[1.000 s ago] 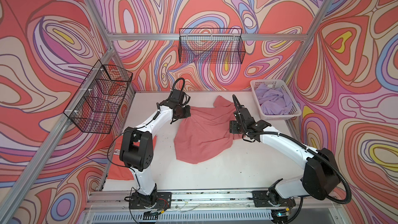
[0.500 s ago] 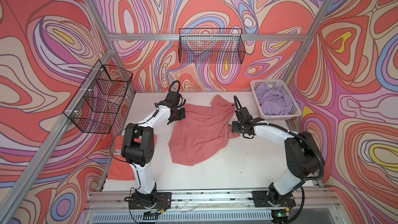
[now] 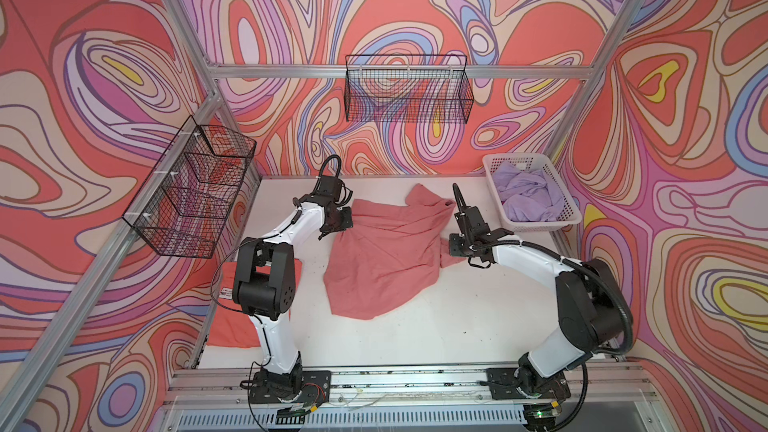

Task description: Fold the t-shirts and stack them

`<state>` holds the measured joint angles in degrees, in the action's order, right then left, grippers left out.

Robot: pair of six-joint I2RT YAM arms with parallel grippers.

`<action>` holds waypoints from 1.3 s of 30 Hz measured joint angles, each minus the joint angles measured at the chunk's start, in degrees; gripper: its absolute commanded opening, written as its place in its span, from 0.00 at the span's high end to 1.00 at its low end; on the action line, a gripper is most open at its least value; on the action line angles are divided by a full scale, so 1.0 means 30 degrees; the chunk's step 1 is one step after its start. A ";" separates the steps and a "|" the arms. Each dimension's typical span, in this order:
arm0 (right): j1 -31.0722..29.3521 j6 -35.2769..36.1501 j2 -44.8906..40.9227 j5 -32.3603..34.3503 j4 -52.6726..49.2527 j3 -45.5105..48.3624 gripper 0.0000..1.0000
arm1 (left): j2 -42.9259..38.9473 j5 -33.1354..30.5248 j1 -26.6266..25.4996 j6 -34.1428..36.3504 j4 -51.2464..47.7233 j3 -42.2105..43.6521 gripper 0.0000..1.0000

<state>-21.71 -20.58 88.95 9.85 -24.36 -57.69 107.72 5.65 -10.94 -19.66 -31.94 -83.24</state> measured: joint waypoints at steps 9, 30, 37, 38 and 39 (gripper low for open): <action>0.0015 -0.1049 -0.7191 0.0816 -0.3745 0.1858 1.00 | 0.0000 -0.0357 0.1049 0.0015 -0.0015 -0.0007 1.00; 0.5450 0.0969 -0.3701 0.3453 -0.5799 -0.1690 0.93 | 0.3905 -0.1115 0.1180 0.0816 -0.1144 -0.5836 0.67; 0.5326 0.1851 -0.1661 0.1566 -0.4561 -0.3650 0.38 | 0.4437 -0.1035 0.1246 0.0896 -0.1435 -0.6200 0.01; 0.5209 0.1785 -0.1858 0.1326 -0.4532 -0.3599 0.36 | 0.3869 -0.1027 0.1268 0.0743 -0.1275 -0.5180 0.01; 0.4991 0.1705 -0.2098 0.1151 -0.4495 -0.3541 0.34 | 0.3242 -0.1035 0.1275 0.0583 -0.1217 -0.4116 0.03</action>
<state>-6.74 -15.46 82.65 13.30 -37.85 -68.31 117.45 2.55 -7.11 -17.91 -35.59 -95.59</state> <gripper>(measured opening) 0.623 0.967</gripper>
